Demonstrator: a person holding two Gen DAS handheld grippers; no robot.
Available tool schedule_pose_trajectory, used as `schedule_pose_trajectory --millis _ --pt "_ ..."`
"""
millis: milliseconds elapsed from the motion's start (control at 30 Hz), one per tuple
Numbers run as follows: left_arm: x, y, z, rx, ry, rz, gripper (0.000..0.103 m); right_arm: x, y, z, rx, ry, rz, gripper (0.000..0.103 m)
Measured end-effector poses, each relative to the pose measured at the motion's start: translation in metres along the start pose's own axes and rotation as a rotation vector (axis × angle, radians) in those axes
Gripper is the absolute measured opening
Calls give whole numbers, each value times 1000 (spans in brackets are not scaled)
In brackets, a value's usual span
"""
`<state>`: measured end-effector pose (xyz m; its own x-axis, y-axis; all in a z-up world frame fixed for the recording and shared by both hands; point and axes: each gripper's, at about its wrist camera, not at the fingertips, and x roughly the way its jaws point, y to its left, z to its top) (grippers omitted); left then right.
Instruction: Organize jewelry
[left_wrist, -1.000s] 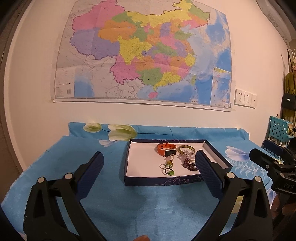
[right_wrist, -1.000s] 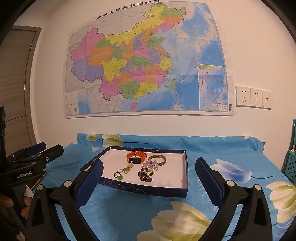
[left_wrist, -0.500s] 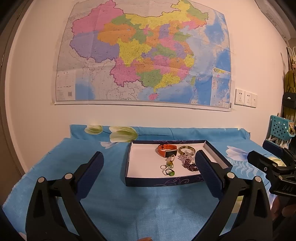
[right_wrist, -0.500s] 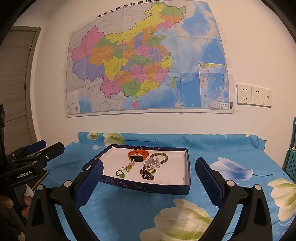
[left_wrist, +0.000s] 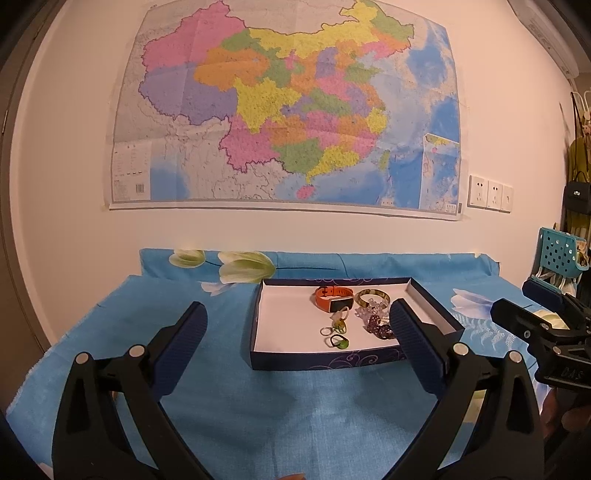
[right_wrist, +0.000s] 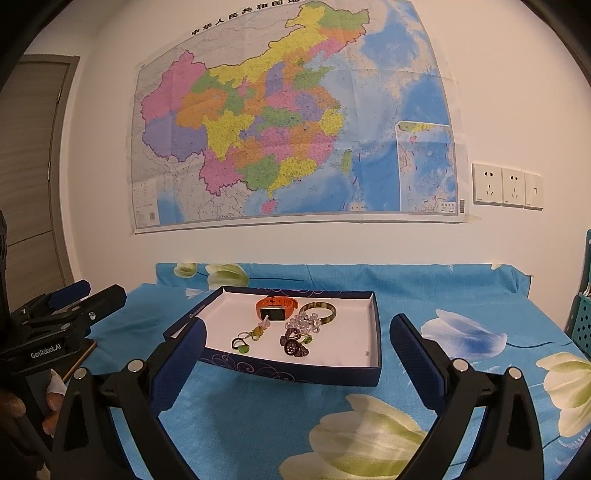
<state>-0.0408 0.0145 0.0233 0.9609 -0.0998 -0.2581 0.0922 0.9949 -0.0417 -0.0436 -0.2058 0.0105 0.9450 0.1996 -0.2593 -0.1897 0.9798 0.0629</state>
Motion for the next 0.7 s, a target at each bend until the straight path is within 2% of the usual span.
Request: schedule_pose_trajectory --millis 700 --pt "6 1 -4 4 26 -7 97 7 0 -2 15 30 -11 96"
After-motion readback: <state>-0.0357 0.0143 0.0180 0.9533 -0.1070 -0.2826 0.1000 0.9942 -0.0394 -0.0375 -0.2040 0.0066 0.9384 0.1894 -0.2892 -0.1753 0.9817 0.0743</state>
